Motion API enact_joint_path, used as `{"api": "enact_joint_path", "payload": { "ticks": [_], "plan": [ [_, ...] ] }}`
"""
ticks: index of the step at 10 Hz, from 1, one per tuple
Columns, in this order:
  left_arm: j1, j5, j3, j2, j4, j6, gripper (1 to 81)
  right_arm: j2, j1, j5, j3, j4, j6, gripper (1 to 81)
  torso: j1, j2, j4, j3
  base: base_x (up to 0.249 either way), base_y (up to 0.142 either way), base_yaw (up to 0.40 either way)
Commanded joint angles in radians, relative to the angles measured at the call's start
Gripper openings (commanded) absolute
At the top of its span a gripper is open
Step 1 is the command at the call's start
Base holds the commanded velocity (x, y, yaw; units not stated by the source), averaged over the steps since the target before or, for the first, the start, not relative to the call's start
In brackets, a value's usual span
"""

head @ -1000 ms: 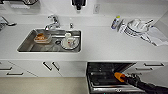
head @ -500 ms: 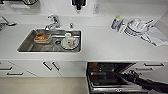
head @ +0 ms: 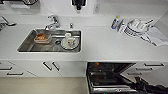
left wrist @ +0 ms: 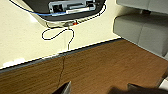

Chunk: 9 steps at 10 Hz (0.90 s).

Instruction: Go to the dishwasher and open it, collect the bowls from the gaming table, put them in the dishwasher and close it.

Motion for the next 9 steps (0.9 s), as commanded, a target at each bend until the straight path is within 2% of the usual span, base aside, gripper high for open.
{"api": "enact_joint_path", "payload": {
  "ticks": [1,2,3,4,6,8,9],
  "plan": [
    [0.050,0.059,0.008,0.003,-0.001,-0.002,81.1,-0.142,-0.181,-0.070,0.081,-0.043,-0.017,81.1,0.000,0.000,0.000,0.000,0.000,0.000,0.000],
    [0.049,0.057,0.008,0.003,-0.001,-0.002,81.1,-0.145,-0.234,-0.072,0.104,-0.055,-0.019,81.1,0.000,0.000,0.000,0.000,0.000,0.000,0.000],
    [0.049,0.056,0.008,0.011,0.000,-0.001,81.1,-0.133,-0.293,-0.070,0.099,-0.083,-0.017,81.1,0.064,-0.100,0.000,0.000,0.000,0.000,0.000],
    [0.047,0.054,0.008,0.010,0.006,0.004,81.1,-0.119,-0.352,-0.058,0.081,-0.104,-0.019,81.1,0.068,-0.107,0.000,0.000,0.000,0.000,0.000],
    [0.040,0.054,0.008,0.006,0.008,0.005,81.1,-0.062,-0.457,-0.055,0.016,-0.136,-0.019,81.1,0.099,-0.157,0.000,0.000,0.000,0.000,0.000],
    [0.035,0.054,0.008,0.005,0.009,0.007,81.1,0.033,-0.575,-0.043,-0.070,-0.185,-0.019,81.1,0.144,-0.230,0.000,0.000,0.000,0.000,0.000],
    [0.033,0.054,0.008,0.003,0.014,0.008,81.1,0.073,-0.621,-0.001,-0.135,-0.198,-0.019,81.1,0.166,-0.266,0.000,0.000,0.000,0.000,0.000]
  ]
}}
